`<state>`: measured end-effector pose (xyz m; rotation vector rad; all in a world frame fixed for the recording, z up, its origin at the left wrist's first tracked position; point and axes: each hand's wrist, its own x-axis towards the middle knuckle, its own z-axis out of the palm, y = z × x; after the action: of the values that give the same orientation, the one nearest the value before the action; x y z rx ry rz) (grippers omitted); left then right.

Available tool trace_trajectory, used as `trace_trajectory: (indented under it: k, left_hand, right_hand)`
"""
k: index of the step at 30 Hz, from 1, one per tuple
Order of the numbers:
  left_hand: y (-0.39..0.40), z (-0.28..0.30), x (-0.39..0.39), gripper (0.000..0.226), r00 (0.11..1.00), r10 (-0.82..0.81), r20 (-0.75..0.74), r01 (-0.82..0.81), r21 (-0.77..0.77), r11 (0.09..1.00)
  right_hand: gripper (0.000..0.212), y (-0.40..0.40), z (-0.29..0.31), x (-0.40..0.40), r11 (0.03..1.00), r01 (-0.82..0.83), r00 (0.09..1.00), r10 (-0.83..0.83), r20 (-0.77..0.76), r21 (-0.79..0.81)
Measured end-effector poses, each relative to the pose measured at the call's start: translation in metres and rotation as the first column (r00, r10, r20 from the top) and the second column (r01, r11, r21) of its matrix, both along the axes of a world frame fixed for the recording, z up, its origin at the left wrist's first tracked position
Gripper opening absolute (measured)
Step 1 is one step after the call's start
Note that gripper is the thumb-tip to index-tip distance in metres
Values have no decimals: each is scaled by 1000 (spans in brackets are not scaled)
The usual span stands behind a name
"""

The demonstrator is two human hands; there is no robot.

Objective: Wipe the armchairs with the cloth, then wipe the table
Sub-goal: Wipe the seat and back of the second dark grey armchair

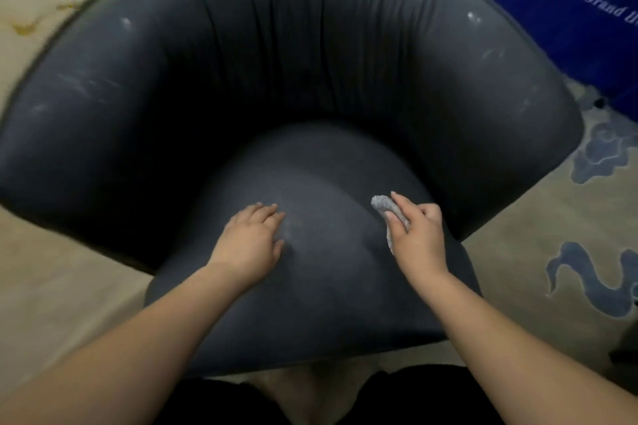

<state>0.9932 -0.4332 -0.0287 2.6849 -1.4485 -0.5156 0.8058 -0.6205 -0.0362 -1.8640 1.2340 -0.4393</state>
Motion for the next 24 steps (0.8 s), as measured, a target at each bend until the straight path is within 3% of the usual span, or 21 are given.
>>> trace_trajectory:
  k: [4,10,16,24]
  left_hand:
    - [27,82,14,41,998,35,57,-31,-73,997]
    - [67,175,76,40,983,134,128,-116,-134,984]
    - [112,204,172,45,987,118,106,-103,-131,986]
    - [147,223,274,54,994,88,-72,-94,-83,992]
  right_hand:
    - [40,22,67,6,998,2,1000,0,-24,62]
    - [39,63,145,64,992,-50,998,47,33,118]
    - [36,122,165,154,991,23,992,-39,117,135]
    - [36,195,179,227,957,221,959,-248,136,188]
